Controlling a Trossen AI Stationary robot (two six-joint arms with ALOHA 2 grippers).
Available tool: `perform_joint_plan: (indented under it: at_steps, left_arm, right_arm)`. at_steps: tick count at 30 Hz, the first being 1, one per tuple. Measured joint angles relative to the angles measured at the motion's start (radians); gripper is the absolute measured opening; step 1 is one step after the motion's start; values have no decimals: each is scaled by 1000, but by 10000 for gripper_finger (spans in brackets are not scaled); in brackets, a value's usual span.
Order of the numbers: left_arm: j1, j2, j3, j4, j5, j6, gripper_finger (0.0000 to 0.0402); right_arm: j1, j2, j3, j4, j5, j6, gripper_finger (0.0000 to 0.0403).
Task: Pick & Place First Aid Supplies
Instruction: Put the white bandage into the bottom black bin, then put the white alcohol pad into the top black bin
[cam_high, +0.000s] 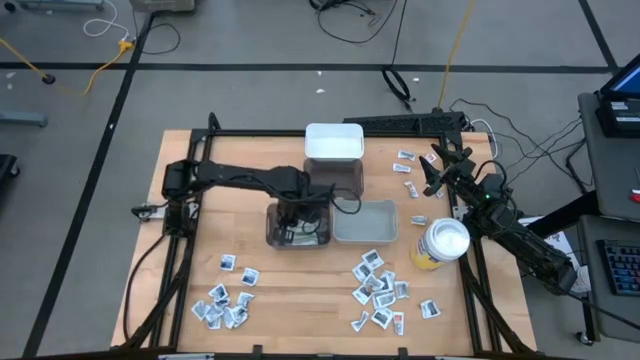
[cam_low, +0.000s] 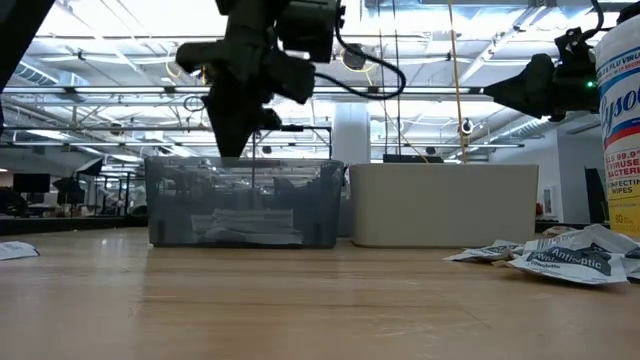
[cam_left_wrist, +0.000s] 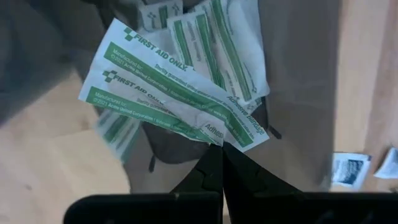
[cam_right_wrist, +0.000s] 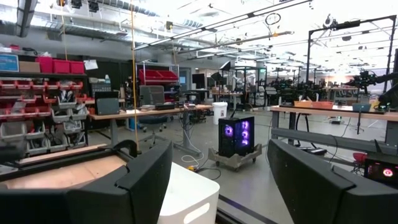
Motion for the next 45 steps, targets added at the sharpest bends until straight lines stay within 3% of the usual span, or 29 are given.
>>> perform_joint_plan:
  at_steps: [5, 13, 17, 26, 30, 37, 45]
  left_arm:
    - [-2, 0, -83, 94, 0, 0, 0]
    - [-2, -1, -92, 110, 0, -52, 11]
    - [-2, -1, -92, 110, -1, -51, 59]
    - [5, -9, -91, 103, -1, -19, 222]
    - [16, -34, -90, 80, -3, -26, 266]
    - [30, -113, -90, 56, -1, -120, 300]
    - [29, -163, -90, -9, 17, -362, 298]
  right_arm:
    - [0, 0, 0, -1, 0, 0, 263]
    - [0, 0, 0, -1, 0, 0, 263]
    - [0, 0, 0, -1, 0, 0, 263]
    - [0, 0, 0, -1, 0, 0, 263]
    - [0, 0, 0, 0, 0, 0, 263]
    - [0, 0, 0, 0, 0, 0, 263]
    - [0, 0, 0, 0, 0, 0, 263]
